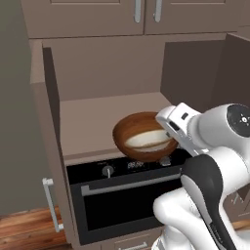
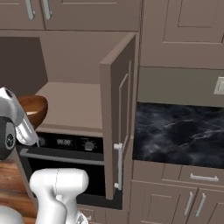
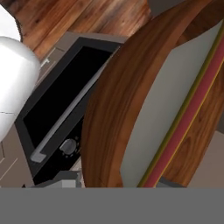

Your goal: Pick up the bowls on the counter and stack them on top of one another in the open cabinet. Place the smaller bowl on top of the larger bowl.

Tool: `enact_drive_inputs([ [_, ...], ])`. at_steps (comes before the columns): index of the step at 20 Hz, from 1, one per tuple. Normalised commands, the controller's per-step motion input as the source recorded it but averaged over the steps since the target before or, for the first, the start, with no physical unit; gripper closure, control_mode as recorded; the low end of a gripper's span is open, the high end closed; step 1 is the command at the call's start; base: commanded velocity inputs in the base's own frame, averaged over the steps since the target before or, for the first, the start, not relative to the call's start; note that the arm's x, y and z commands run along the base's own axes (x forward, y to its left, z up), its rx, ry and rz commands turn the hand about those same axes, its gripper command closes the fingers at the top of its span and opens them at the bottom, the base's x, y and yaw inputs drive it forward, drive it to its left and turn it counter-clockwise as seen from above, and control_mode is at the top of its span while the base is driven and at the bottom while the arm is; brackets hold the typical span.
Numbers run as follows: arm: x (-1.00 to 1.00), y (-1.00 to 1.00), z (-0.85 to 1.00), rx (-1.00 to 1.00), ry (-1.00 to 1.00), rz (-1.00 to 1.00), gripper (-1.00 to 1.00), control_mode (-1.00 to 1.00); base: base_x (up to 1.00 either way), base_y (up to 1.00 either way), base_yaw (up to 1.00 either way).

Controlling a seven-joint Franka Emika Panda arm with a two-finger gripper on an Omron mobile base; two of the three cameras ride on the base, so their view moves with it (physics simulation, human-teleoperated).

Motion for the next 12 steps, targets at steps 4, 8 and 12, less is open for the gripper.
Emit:
enact_drive_inputs([
  [4,0.52,0.0,0.01,0.0,0.0,-0.01,1.0,-1.0,0.0,0.0,0.0],
  [8,0.35,0.0,0.0,0.0,-0.01,0.0,1.0,-1.0,0.0,0.0,0.0],
  [12,0.3,0.0,-0.03,0.0,-0.04,0.0,1.0,-1.0,0.0,0.0,0.0],
])
